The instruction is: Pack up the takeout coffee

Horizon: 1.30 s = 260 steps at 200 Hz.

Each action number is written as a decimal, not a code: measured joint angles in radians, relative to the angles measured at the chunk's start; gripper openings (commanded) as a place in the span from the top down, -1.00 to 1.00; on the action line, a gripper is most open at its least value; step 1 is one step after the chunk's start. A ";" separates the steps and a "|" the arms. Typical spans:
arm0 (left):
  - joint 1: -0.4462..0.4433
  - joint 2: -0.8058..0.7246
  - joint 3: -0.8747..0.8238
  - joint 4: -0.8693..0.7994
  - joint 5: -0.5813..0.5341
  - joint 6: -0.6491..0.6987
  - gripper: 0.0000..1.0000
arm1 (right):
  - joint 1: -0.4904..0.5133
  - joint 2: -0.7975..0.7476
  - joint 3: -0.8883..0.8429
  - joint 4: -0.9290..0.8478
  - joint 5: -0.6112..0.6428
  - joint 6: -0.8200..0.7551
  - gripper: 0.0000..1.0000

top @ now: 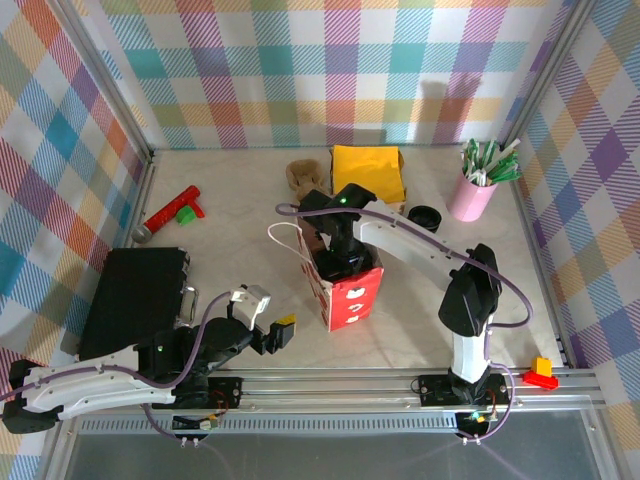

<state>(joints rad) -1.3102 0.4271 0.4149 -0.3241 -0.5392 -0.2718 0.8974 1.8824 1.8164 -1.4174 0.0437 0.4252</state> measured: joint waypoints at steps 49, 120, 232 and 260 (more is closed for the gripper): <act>0.000 -0.011 -0.005 -0.008 0.000 0.000 -0.73 | 0.000 0.000 -0.039 0.031 0.000 0.000 0.11; 0.000 -0.012 -0.007 -0.015 0.000 0.000 -0.73 | 0.000 0.002 -0.058 0.048 0.000 0.000 0.12; 0.000 -0.012 -0.008 -0.015 0.000 0.000 -0.73 | 0.000 0.002 -0.087 0.074 -0.001 0.000 0.12; 0.000 -0.012 -0.008 -0.015 0.000 0.000 -0.73 | 0.000 0.002 -0.088 0.076 -0.001 0.000 0.13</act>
<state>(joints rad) -1.3102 0.4149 0.4072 -0.3389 -0.5396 -0.2722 0.8974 1.8843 1.7287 -1.3411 0.0425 0.4248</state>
